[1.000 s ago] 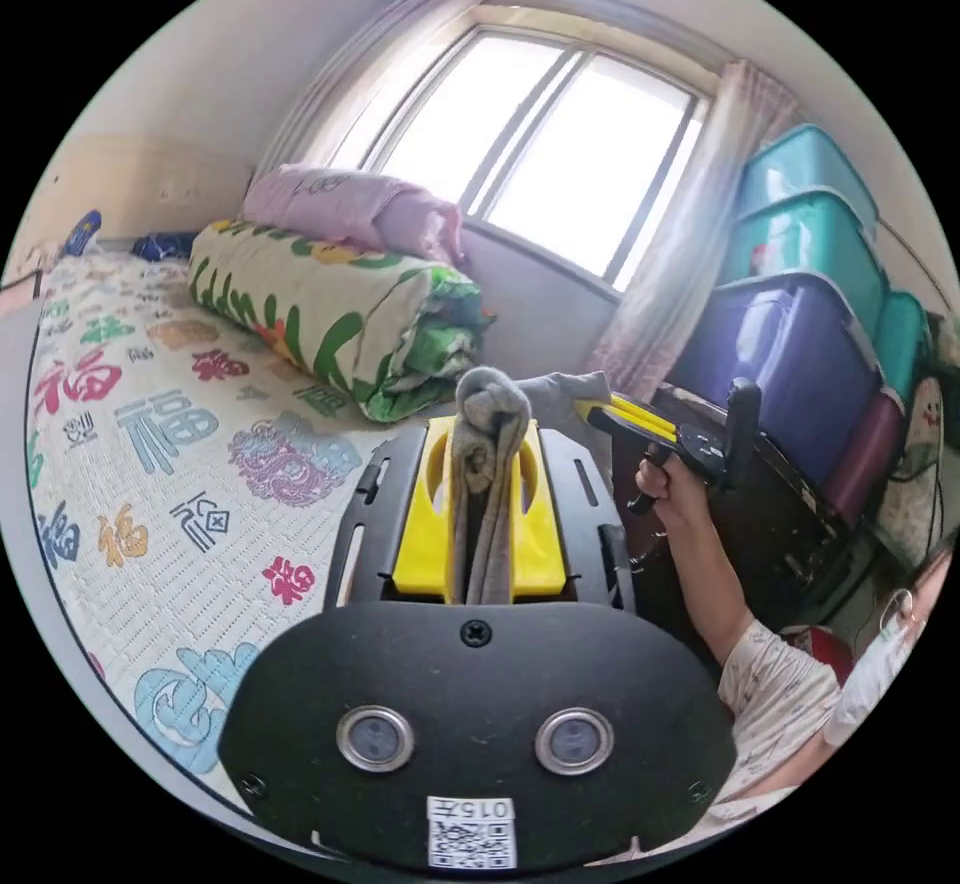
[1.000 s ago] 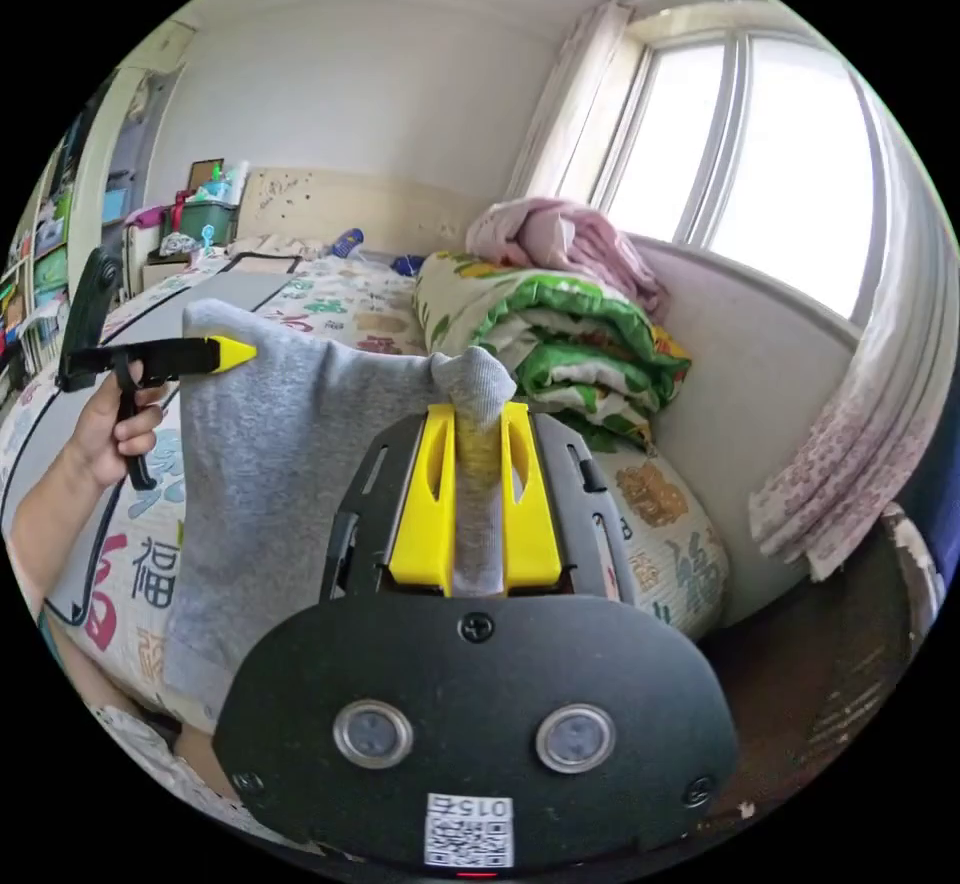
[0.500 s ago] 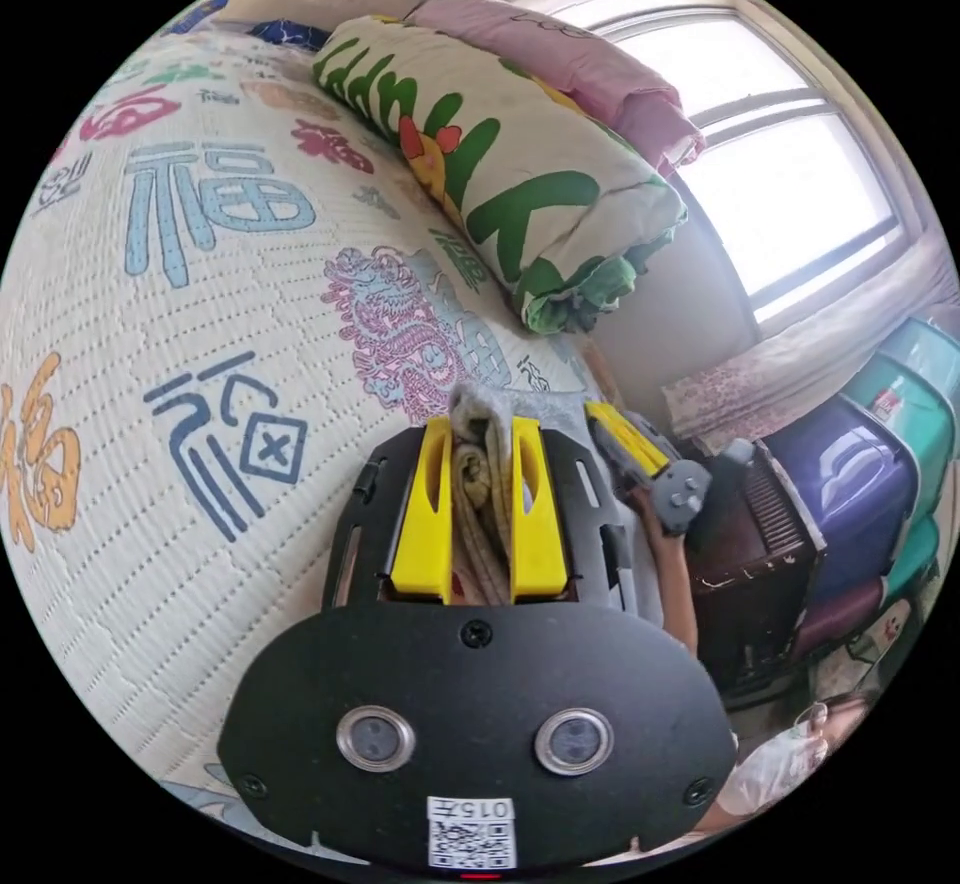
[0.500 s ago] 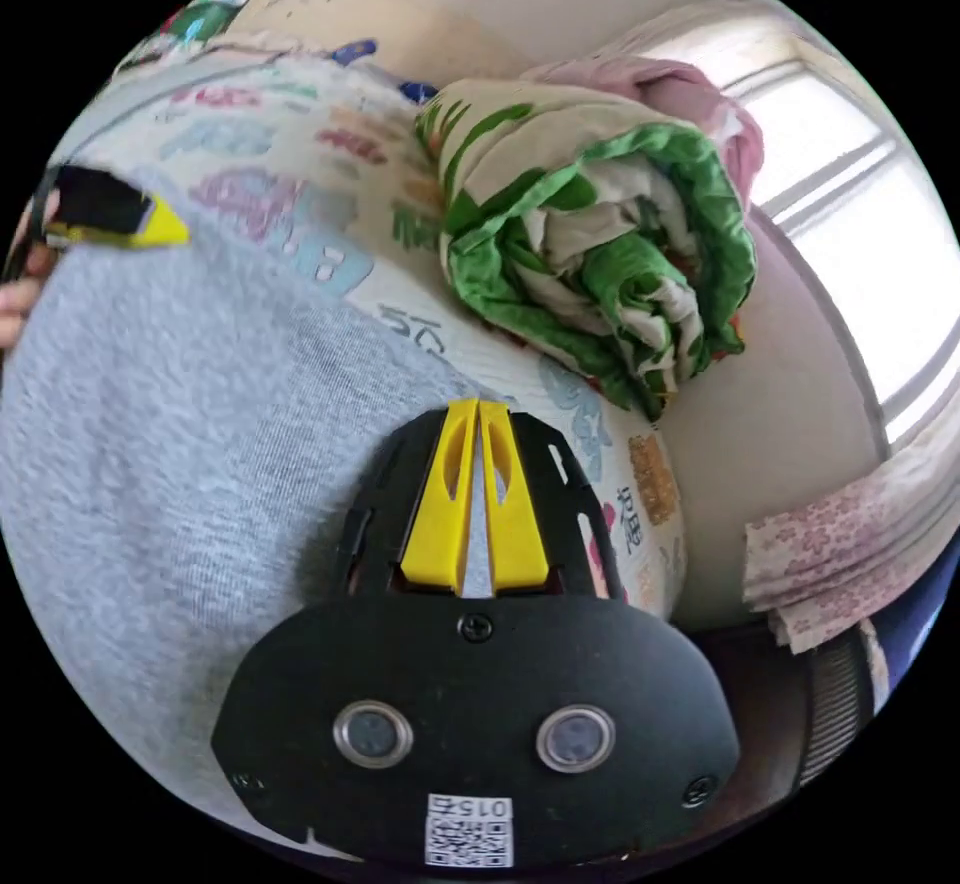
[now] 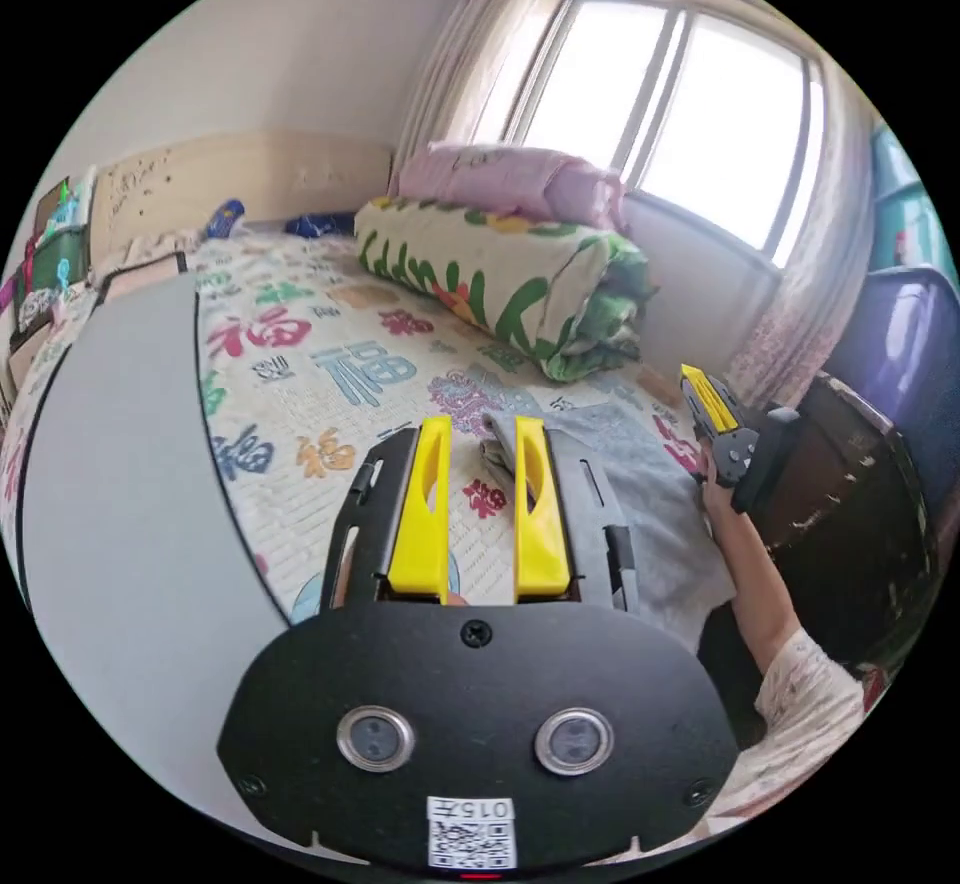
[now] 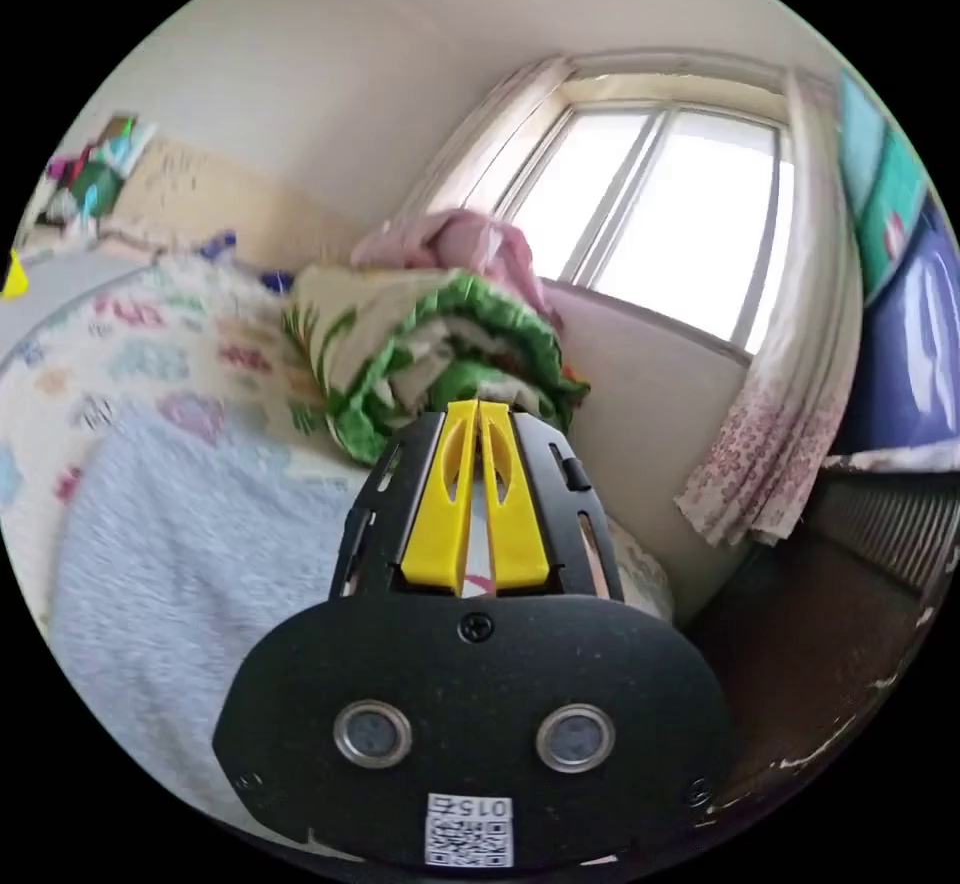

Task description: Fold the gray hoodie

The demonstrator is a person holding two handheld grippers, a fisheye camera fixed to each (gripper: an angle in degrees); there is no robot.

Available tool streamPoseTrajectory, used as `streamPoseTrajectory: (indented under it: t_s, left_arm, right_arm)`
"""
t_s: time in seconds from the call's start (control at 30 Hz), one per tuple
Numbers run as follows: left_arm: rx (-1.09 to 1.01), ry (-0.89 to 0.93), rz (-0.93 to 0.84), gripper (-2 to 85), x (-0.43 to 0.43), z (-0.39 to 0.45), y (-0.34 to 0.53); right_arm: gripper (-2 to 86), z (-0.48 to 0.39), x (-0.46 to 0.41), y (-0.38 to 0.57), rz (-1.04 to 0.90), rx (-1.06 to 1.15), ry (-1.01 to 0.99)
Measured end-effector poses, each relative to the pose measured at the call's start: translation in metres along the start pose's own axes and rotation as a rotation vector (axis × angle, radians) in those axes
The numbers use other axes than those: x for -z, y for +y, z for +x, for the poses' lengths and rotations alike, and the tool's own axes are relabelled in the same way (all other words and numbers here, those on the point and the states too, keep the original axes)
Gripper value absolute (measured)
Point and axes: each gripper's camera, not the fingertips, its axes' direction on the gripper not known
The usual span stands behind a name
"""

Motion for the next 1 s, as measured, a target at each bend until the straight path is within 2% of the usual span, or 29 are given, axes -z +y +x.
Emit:
streamPoseTrajectory:
  t_s: [0.03, 0.07, 0.1, 0.17, 0.2, 0.27, 0.33, 0.4, 0.47, 0.57, 0.67, 0.87, 1.0]
  left_arm:
    - [-0.028, 0.028, 0.056, 9.5, 0.057, 0.005, 0.021]
    - [-0.059, 0.054, 0.111, 9.1, 0.116, 0.008, 0.046]
    - [-0.074, 0.061, 0.140, 8.9, 0.145, 0.009, 0.060]
    - [-0.179, 0.011, 0.282, 5.2, 0.265, 0.017, 0.131]
    - [-0.207, -0.024, 0.323, 4.0, 0.293, 0.019, 0.153]
    - [-0.265, -0.233, 0.513, 0.6, 0.392, 0.028, 0.249]
    - [-0.194, -0.415, 0.608, -0.3, 0.452, 0.025, 0.315]
    - [-0.048, -0.588, 0.635, -0.6, 0.503, 0.016, 0.366]
    - [0.110, -0.731, 0.595, -0.8, 0.564, 0.002, 0.418]
    - [0.262, -0.870, 0.564, -0.8, 0.632, -0.012, 0.469]
    - [0.384, -0.918, 0.565, -0.8, 0.693, -0.022, 0.506]
    - [0.542, -0.901, 0.615, -0.8, 0.801, -0.035, 0.554]
    - [0.628, -0.861, 0.666, -0.6, 0.855, -0.039, 0.579]
  right_arm:
    - [-0.9, 0.041, 0.049, 0.001, 0.082, -0.147, -0.094]
    - [-0.9, 0.085, 0.098, 0.007, 0.146, -0.279, -0.280]
    - [-0.9, 0.107, 0.122, 0.011, 0.183, -0.324, -0.397]
    - [-0.7, 0.188, 0.214, 0.041, 0.401, -0.446, -0.878]
    - [-0.7, 0.207, 0.234, 0.052, 0.468, -0.475, -0.960]
    - [-0.6, 0.275, 0.309, 0.091, 0.693, -0.592, -1.108]
    - [-0.6, 0.325, 0.353, 0.116, 0.823, -0.656, -1.204]
    - [-0.6, 0.370, 0.387, 0.137, 0.940, -0.704, -1.391]
    - [-0.6, 0.416, 0.434, 0.157, 1.060, -0.646, -1.583]
    - [-0.6, 0.453, 0.485, 0.188, 1.166, -0.567, -1.576]
    - [-0.6, 0.473, 0.503, 0.230, 1.258, -0.606, -1.638]
    - [-0.6, 0.493, 0.530, 0.306, 1.396, -0.735, -1.672]
    - [-0.6, 0.502, 0.546, 0.331, 1.367, -0.705, -1.697]
